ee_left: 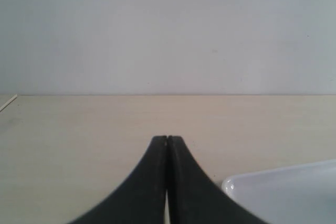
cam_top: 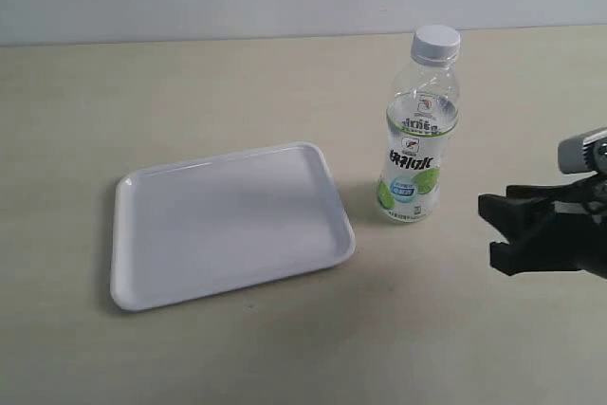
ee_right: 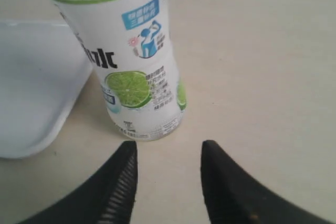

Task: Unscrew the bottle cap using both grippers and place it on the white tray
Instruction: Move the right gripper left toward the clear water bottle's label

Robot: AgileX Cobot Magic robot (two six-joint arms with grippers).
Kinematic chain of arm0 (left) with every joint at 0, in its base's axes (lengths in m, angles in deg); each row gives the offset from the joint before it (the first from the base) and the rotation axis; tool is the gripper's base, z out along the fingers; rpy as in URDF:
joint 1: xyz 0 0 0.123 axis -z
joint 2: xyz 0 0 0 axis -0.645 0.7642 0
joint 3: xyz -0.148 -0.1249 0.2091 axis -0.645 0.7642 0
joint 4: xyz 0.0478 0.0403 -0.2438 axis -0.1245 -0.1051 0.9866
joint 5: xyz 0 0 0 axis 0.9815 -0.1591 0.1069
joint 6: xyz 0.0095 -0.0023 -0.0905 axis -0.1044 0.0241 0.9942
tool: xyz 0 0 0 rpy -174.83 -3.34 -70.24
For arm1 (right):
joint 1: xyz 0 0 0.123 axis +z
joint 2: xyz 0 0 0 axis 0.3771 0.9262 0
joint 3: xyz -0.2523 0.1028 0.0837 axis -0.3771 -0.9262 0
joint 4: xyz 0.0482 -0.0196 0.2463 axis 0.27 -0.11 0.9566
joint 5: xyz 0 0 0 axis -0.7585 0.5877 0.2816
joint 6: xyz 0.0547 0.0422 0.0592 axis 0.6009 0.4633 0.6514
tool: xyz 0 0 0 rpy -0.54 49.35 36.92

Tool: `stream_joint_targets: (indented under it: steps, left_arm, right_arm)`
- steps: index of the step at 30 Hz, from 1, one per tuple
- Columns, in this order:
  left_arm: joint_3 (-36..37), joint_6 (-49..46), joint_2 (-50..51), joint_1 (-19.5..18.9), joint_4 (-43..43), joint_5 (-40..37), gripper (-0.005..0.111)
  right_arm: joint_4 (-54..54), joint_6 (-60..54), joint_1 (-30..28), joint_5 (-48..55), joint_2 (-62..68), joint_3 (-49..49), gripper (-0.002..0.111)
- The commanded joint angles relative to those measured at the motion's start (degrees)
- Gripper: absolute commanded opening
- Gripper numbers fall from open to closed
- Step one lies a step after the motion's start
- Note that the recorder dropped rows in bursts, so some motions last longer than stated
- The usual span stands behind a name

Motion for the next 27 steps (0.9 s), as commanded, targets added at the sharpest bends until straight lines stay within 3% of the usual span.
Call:
stream_joint_targets:
  steps: [1, 11, 27]
  left_arm:
    - [0.15, 0.08, -0.30, -0.20, -0.16, 0.15, 0.000]
    - [0.15, 0.08, -0.30, -0.20, -0.16, 0.15, 0.000]
    - [0.15, 0.08, -0.30, -0.20, -0.16, 0.15, 0.000]
  right_arm:
    - [-5.17, -2.85, -0.19, -6.42, 7.55, 2.51, 0.051]
    - [-10.29, -7.19, -0.19, -13.59, 18.06, 8.18, 0.076]
    - [-10.84, -9.13, -0.19, -13.73, 20.41, 14.25, 0.076]
